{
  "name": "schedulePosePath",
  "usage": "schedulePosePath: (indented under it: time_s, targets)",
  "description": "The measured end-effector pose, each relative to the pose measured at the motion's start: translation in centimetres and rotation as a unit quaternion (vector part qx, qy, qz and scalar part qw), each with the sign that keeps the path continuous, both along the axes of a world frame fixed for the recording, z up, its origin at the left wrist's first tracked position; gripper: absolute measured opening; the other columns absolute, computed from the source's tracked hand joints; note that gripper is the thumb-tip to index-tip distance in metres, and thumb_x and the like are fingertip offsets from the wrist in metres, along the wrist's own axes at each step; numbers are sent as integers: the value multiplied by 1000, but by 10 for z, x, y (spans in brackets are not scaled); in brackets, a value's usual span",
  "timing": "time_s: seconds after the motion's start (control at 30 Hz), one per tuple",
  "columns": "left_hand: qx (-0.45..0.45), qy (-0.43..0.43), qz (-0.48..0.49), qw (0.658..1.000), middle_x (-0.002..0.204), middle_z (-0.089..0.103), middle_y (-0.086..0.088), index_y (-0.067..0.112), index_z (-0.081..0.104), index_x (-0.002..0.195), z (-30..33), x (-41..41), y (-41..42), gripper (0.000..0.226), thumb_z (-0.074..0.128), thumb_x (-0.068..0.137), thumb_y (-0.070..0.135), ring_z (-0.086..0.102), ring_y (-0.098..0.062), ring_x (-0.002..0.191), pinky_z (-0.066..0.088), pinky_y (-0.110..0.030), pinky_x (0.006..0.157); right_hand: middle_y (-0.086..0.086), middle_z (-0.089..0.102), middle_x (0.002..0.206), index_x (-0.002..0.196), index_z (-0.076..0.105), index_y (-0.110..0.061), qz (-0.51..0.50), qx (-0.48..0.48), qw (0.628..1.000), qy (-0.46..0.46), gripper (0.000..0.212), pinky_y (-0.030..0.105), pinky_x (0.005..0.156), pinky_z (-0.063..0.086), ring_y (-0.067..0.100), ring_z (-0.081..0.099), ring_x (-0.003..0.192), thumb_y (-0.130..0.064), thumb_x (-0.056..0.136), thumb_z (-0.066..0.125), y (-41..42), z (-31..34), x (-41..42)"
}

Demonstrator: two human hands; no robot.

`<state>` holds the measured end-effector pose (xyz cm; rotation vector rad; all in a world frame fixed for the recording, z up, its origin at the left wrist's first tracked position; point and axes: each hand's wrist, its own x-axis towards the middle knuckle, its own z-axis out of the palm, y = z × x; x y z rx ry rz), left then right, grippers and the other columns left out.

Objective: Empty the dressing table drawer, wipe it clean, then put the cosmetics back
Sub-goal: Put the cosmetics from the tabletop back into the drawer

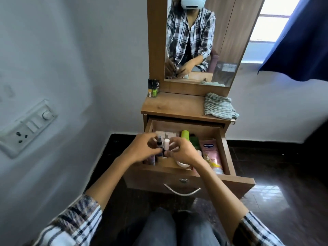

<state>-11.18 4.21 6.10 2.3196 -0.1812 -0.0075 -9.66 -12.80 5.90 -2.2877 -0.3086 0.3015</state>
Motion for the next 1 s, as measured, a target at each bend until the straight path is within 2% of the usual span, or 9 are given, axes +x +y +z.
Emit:
schedulePosePath:
  time_s: [0.17, 0.27, 0.37, 0.43, 0.53, 0.63, 0.77, 0.9, 1.0]
  targets:
    - [24, 26, 20, 999, 101, 66, 3, 14, 69, 107, 7, -15, 6, 39, 80, 70, 12, 61, -11, 90, 42, -18, 74, 2, 67, 101, 111, 62, -15, 20, -26, 999, 5, 37, 35, 84, 54, 20, 65, 93, -20, 77, 75, 8, -1, -15]
    - [47, 31, 24, 998, 91, 66, 4, 15, 72, 95, 9, -18, 11, 26, 78, 70, 12, 60, -9, 80, 41, -15, 62, 5, 66, 108, 114, 61, -14, 27, -47, 999, 3, 39, 29, 79, 50, 21, 63, 97, -20, 78, 73, 14, 0, -19]
    - [98, 36, 24, 994, 91, 66, 1, 12, 71, 84, 7, -18, 18, 17, 76, 69, 14, 61, -14, 82, 44, -22, 66, 6, 65, 112, 120, 58, -16, 27, -59, 998, 7, 42, 22, 71, 39, 21, 59, 98, -21, 80, 69, 22, -4, -20]
    - [117, 52, 23, 992, 87, 63, 3, 14, 70, 84, 5, -18, 20, 17, 76, 68, 13, 60, -16, 82, 45, -25, 68, 7, 67, 107, 119, 59, -16, 27, -46, 999, 12, 39, 20, 71, 38, 21, 59, 94, -20, 81, 66, 27, -8, -19]
    - [126, 69, 24, 989, 87, 64, 3, 16, 71, 88, 2, -16, 21, 22, 77, 67, 11, 62, -16, 84, 50, -29, 73, 4, 65, 89, 103, 65, -15, 28, -36, 999, 10, 23, 21, 68, 41, 18, 57, 82, -19, 81, 62, 31, -10, -18]
    - [139, 79, 26, 987, 87, 66, 1, 18, 72, 87, -2, -12, 21, 23, 78, 65, 9, 63, -17, 85, 53, -32, 77, 2, 63, 81, 94, 68, -14, 30, -21, 999, 19, 14, 21, 66, 42, 15, 57, 78, -16, 80, 65, 34, -12, -15]
    - [154, 73, 26, 985, 85, 66, 1, 21, 72, 81, -7, -7, 21, 20, 78, 65, 11, 63, -18, 82, 53, -32, 74, 1, 61, 77, 94, 69, -12, 27, -14, 999, 29, 14, 19, 63, 41, 13, 56, 74, -17, 81, 66, 39, -16, -11]
    - [168, 76, 18, 983, 88, 65, 4, 21, 72, 88, -15, -5, 26, 17, 75, 72, 17, 61, -14, 83, 48, -28, 72, 1, 59, 78, 97, 68, -14, 32, -29, 999, 30, 16, 13, 49, 36, 13, 52, 72, -16, 82, 64, 41, -18, -8]
    - [207, 87, 6, 975, 90, 66, 5, 27, 70, 89, -14, -3, 29, 16, 73, 74, 24, 61, -15, 83, 51, -36, 77, -3, 55, 71, 94, 68, -16, 34, -27, 999, 28, 14, 12, 46, 32, 10, 48, 64, -15, 81, 64, 41, -22, -5]
